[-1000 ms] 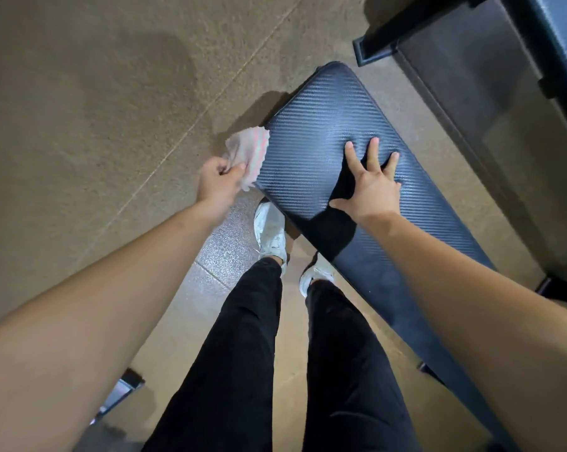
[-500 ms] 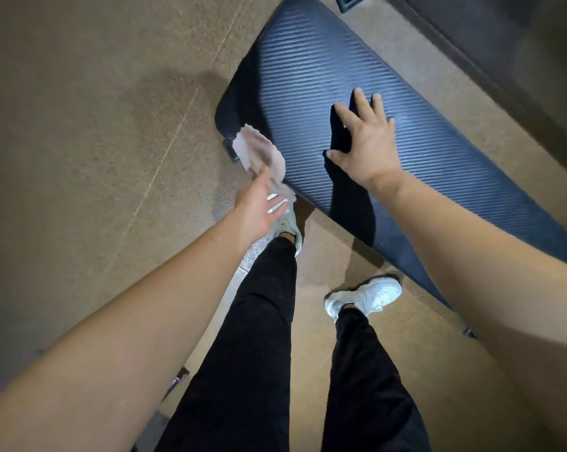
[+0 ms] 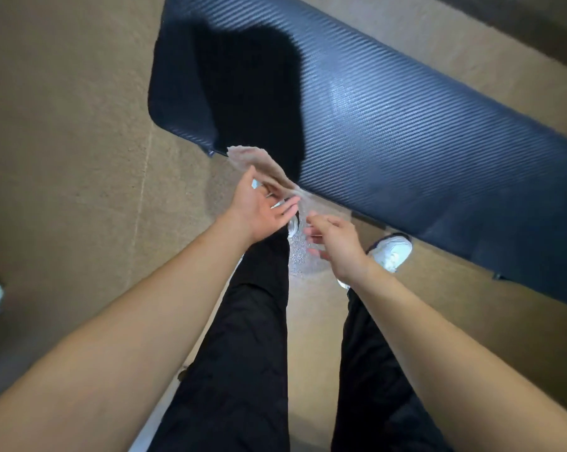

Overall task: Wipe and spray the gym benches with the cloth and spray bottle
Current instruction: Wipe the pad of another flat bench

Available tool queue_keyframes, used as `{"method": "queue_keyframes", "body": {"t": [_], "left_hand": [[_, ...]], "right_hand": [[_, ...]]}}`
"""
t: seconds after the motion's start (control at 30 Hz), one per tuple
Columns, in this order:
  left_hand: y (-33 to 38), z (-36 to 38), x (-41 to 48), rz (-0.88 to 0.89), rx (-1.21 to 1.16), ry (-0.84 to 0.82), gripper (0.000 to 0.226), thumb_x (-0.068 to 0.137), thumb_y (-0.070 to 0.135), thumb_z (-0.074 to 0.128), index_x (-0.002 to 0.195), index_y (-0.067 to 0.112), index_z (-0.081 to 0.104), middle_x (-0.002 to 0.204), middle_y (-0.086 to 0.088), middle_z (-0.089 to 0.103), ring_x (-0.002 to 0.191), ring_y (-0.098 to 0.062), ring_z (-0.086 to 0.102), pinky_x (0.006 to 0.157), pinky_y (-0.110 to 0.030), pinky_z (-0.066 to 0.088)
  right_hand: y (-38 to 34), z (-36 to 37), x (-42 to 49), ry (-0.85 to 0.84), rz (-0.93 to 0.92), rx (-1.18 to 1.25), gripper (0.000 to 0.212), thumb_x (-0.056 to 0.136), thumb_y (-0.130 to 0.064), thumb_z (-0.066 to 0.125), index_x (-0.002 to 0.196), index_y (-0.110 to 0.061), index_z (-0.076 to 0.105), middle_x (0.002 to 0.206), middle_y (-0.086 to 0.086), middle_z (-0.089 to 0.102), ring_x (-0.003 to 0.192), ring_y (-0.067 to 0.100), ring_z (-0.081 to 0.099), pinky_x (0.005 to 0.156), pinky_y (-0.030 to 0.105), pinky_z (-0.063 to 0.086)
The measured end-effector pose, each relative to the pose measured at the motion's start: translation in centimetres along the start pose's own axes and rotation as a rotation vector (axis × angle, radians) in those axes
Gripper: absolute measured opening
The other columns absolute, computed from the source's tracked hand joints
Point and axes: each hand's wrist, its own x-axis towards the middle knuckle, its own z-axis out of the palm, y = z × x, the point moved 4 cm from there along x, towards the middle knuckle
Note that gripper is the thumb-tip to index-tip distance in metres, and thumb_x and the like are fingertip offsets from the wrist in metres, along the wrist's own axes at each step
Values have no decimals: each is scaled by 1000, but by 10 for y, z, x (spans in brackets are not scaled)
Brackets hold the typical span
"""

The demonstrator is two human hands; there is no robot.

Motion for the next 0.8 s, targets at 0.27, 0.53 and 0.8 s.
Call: {"method": "queue_keyframes", "body": {"t": [0.27, 0.53, 0.8], "left_hand": [[-9, 17, -20, -19, 482, 93, 72, 100, 69, 35, 128, 9, 64, 116, -15, 74, 101, -32, 73, 80, -37, 60], [41, 1, -31, 716, 872, 475, 18, 93, 37, 59, 85, 25, 71, 83, 9, 63, 75, -10, 58, 73, -30, 45], [9, 7, -31, 782, 1401, 530, 61, 102, 46, 52, 158, 30, 36, 162, 8, 21, 136, -10, 44, 108, -28, 32]], "right_hand": [[-3, 33, 20, -374, 284, 842, 45, 100, -54, 53, 114, -13, 67, 100, 6, 73, 95, 25, 71, 82, 41, 58], [-14, 44, 32, -305, 298, 1276, 35, 103, -8, 58, 134, 6, 53, 134, 28, 60, 103, 45, 71, 76, 45, 64], [9, -11, 29, -271, 355, 1527, 42, 106, -19, 50, 141, 4, 46, 142, 27, 52, 116, 47, 58, 83, 57, 57]]}}
